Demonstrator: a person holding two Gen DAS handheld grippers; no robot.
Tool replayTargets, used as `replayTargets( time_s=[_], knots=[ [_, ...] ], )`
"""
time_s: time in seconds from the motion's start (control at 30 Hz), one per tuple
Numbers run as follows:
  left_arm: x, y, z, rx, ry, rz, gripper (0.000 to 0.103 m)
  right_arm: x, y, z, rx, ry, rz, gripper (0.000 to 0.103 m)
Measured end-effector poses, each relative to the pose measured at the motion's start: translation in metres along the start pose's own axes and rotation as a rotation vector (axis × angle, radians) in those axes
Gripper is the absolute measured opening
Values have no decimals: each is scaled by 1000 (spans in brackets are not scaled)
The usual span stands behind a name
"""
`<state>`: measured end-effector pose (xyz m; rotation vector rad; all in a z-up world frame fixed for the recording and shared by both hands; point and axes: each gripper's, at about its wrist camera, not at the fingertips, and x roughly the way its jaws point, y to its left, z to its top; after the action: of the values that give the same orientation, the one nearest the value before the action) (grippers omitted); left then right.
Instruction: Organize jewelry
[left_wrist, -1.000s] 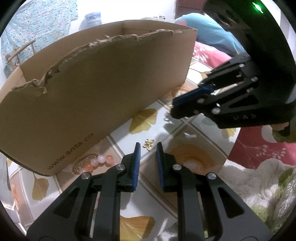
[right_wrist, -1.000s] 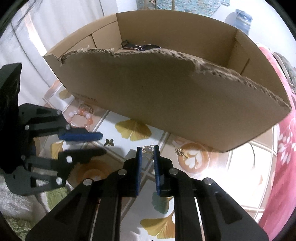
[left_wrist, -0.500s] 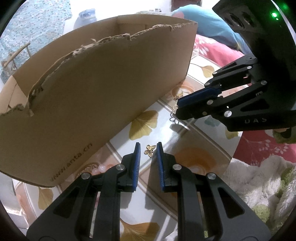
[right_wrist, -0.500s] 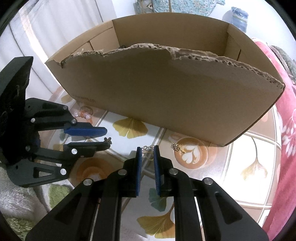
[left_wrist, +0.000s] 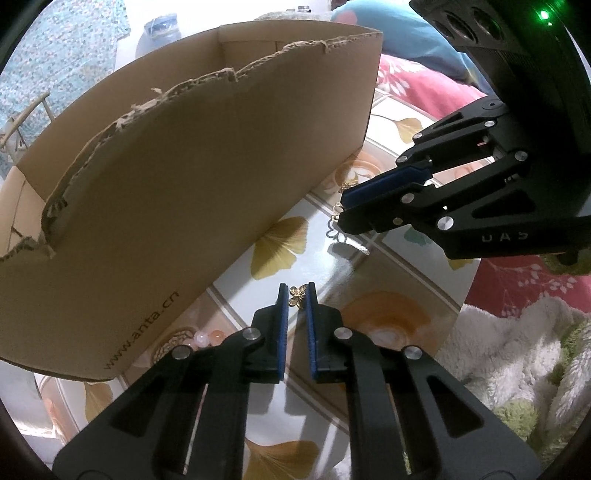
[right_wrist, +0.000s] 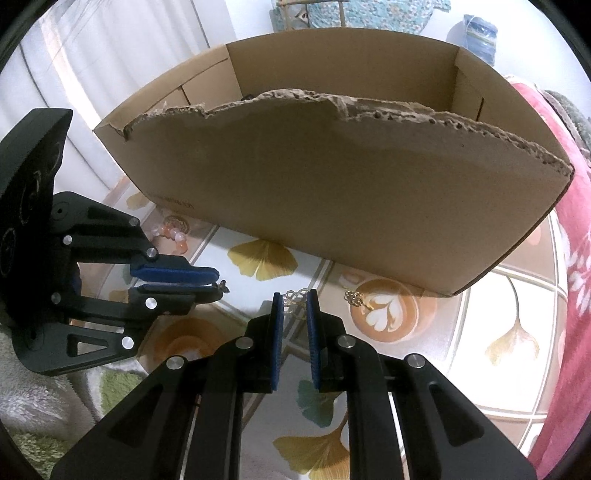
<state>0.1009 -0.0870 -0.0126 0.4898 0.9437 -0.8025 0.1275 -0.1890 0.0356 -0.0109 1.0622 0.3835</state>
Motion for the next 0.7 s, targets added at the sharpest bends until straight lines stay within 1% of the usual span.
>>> replayTargets(
  time_s=[0.37,0.7],
  knots=[
    [0,-7,0,5,-9,11,6,-2,0,1,3,-5,-2,13],
    [-10,-6,-4,14,-33,13,6,-3,2,1,6,-14,-7,13]
  ],
)
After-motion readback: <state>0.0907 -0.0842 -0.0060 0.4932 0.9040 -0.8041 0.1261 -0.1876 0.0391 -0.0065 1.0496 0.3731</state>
